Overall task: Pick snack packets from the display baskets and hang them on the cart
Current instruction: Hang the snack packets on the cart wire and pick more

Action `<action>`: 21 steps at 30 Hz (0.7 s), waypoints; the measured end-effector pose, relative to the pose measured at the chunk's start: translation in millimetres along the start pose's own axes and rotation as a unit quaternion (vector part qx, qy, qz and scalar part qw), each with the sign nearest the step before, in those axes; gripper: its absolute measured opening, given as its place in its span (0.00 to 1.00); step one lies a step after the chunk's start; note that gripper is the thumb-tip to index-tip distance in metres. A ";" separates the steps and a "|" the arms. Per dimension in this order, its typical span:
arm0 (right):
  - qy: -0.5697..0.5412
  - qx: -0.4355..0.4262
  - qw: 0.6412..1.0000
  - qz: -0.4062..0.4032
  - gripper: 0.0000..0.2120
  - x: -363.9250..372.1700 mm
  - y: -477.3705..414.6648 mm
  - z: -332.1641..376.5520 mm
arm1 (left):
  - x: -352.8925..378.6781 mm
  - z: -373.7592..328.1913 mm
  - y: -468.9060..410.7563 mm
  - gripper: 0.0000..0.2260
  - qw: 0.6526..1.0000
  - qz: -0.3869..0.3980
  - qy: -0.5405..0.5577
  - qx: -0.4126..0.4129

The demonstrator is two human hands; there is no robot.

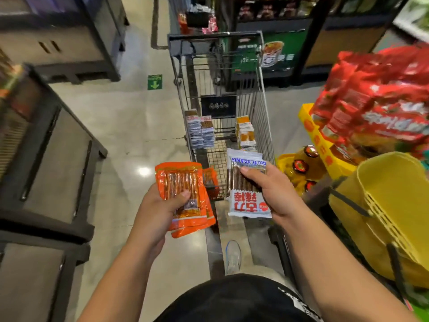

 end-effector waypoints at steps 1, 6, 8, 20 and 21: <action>-0.006 0.003 1.000 0.011 0.15 1.1 -19.0 12.9 | 3.3 -7.7 -12.3 0.11 1.000 -0.009 0.002 0.000; -0.033 0.030 0.996 0.077 0.15 6.6 -91.8 52.3 | 16.7 -33.5 -62.7 0.10 0.998 -0.055 0.011 -0.002; -0.033 0.043 0.994 0.094 0.17 2.8 -118.5 58.4 | 20.7 -38.7 -80.0 0.11 0.997 -0.070 0.014 -0.005; -0.003 0.108 0.988 0.108 0.21 3.7 -216.1 51.7 | 8.5 -43.7 -180.5 0.12 0.995 -0.089 0.015 -0.045; 0.000 0.113 0.987 0.111 0.21 8.6 -223.5 50.4 | 8.2 -44.3 -196.1 0.12 0.996 -0.080 0.013 -0.049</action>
Point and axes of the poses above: each hand's wrist, its own y-axis away from the middle knuckle, its own x-axis out of the palm, z = x × y, the point moved 10 cm from there along -y, towards the middle knuckle
